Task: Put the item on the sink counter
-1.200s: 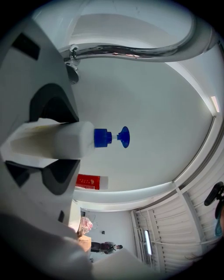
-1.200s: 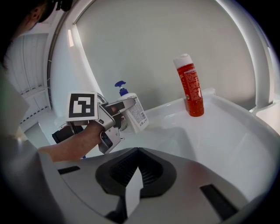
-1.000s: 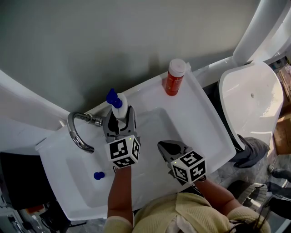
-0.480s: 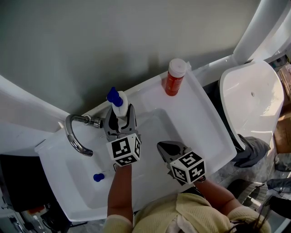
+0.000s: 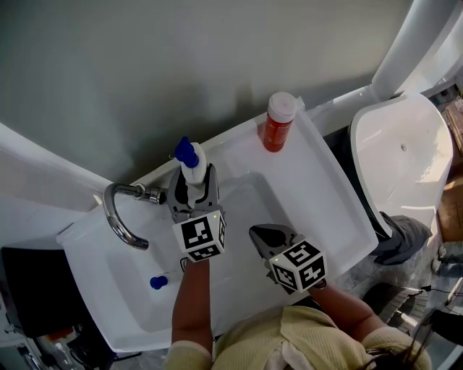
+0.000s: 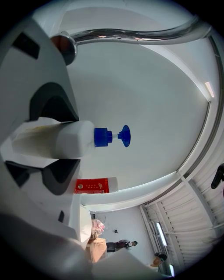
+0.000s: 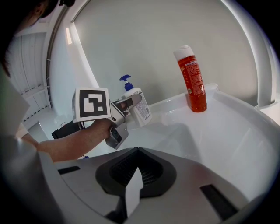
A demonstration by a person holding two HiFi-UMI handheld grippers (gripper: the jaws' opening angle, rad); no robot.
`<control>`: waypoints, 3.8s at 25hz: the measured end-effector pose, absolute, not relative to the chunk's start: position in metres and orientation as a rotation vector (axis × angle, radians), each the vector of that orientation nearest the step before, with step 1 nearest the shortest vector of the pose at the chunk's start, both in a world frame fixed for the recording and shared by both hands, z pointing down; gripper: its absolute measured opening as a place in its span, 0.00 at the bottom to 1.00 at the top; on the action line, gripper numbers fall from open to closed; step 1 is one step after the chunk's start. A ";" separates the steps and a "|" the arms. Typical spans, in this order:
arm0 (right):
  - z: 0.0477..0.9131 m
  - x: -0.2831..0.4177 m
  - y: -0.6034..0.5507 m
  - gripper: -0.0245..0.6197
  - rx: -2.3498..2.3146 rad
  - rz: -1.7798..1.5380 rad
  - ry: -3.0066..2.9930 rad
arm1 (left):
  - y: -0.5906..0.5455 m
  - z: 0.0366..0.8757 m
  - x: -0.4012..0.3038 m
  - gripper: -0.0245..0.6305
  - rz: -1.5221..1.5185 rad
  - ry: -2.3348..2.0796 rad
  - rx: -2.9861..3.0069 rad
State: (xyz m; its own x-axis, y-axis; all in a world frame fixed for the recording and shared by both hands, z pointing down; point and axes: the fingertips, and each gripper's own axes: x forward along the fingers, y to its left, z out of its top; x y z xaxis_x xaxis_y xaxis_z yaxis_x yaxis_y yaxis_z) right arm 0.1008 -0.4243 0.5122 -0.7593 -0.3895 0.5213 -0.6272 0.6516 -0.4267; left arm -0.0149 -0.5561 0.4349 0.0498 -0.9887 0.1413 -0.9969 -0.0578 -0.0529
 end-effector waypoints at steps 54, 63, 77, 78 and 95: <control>0.476 0.098 -0.382 0.07 0.899 0.793 -2.521 | -0.455 0.423 0.005 0.48 0.060 -1.932 2.201; 0.467 0.095 -0.375 0.07 0.896 0.760 -2.540 | -0.428 0.420 0.005 0.40 0.059 -1.877 2.200; 0.459 0.093 -0.371 0.07 0.914 0.731 -2.557 | -0.400 0.412 0.015 0.27 0.110 -1.818 2.230; 0.459 0.092 -0.371 0.07 0.913 0.728 -2.557 | -0.398 0.412 0.015 0.27 0.119 -1.817 2.228; 0.456 0.075 -0.367 0.07 0.900 0.696 -2.566 | -0.366 0.423 0.004 0.19 0.215 -1.790 2.197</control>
